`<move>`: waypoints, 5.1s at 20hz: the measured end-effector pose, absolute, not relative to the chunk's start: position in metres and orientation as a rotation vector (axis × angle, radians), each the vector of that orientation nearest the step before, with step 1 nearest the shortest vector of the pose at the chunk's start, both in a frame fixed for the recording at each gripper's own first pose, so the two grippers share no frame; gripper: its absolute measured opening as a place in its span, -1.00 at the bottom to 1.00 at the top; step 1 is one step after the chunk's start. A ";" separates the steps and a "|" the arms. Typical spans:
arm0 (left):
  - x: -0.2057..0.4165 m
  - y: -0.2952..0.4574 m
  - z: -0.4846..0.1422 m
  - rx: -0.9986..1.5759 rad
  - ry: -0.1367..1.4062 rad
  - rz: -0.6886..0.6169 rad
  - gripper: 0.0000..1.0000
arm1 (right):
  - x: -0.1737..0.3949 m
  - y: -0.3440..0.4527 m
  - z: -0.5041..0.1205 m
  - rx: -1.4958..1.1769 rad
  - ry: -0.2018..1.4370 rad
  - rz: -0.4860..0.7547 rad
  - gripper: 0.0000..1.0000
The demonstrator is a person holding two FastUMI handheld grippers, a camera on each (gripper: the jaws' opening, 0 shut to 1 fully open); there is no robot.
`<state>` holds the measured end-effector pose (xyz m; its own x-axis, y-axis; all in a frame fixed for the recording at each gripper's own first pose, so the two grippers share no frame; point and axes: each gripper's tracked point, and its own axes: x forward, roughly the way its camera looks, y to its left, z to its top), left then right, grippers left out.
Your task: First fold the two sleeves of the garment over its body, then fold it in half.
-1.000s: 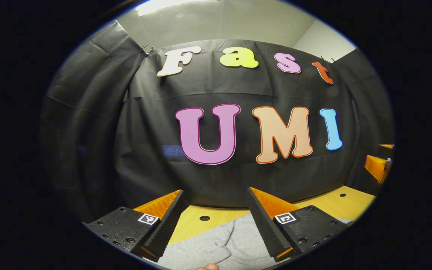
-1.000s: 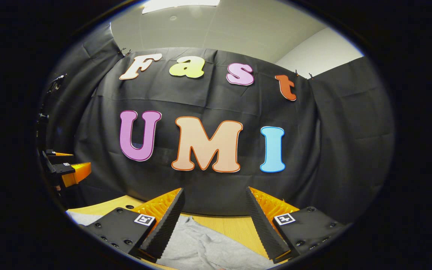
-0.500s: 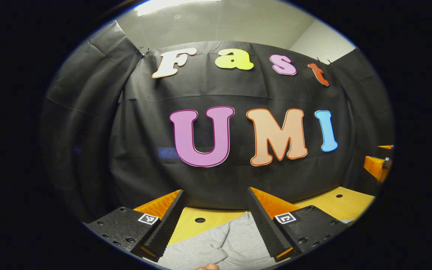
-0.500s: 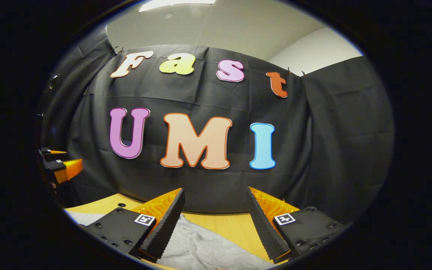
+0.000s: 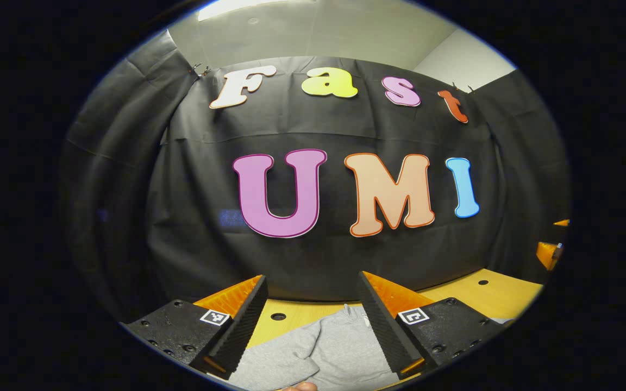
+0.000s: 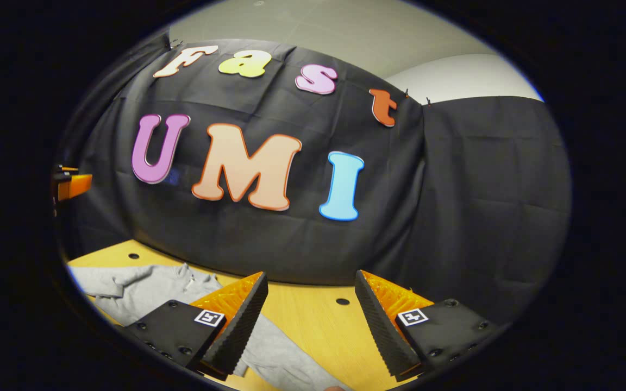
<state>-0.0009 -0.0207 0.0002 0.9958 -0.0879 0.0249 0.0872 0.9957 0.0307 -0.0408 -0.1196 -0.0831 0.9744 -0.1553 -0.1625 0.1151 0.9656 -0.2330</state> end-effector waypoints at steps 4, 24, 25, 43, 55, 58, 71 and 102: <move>0.000 -0.029 -0.001 0.030 -0.020 -0.104 0.92 | -0.058 -0.150 -0.125 -0.255 0.278 -0.166 0.99; 0.008 -0.092 -0.019 0.047 0.023 -0.197 0.89 | -0.206 -0.248 -0.323 -0.152 0.863 -0.287 1.00; 0.008 -0.093 -0.020 0.046 0.025 -0.198 0.89 | -0.210 -0.246 -0.328 -0.133 0.887 -0.278 1.00; -0.005 -0.149 -0.032 0.082 0.067 -0.137 0.89 | -0.230 -0.222 -0.370 0.126 1.070 -0.138 -0.80; -0.006 -0.098 -0.027 0.102 0.045 -0.106 0.89 | -0.148 -0.190 -0.333 0.279 0.950 -0.158 -0.88; -0.005 -0.073 -0.028 0.098 0.048 -0.069 0.89 | -0.117 -0.171 -0.316 0.266 0.900 -0.126 -0.88; -0.014 0.030 -0.026 0.106 0.054 0.105 0.89 | -0.006 -0.091 -0.269 0.276 0.766 -0.014 -0.88; -0.069 0.219 -0.041 0.141 0.106 0.402 0.94 | 0.075 0.239 -0.289 0.064 0.761 0.472 -0.89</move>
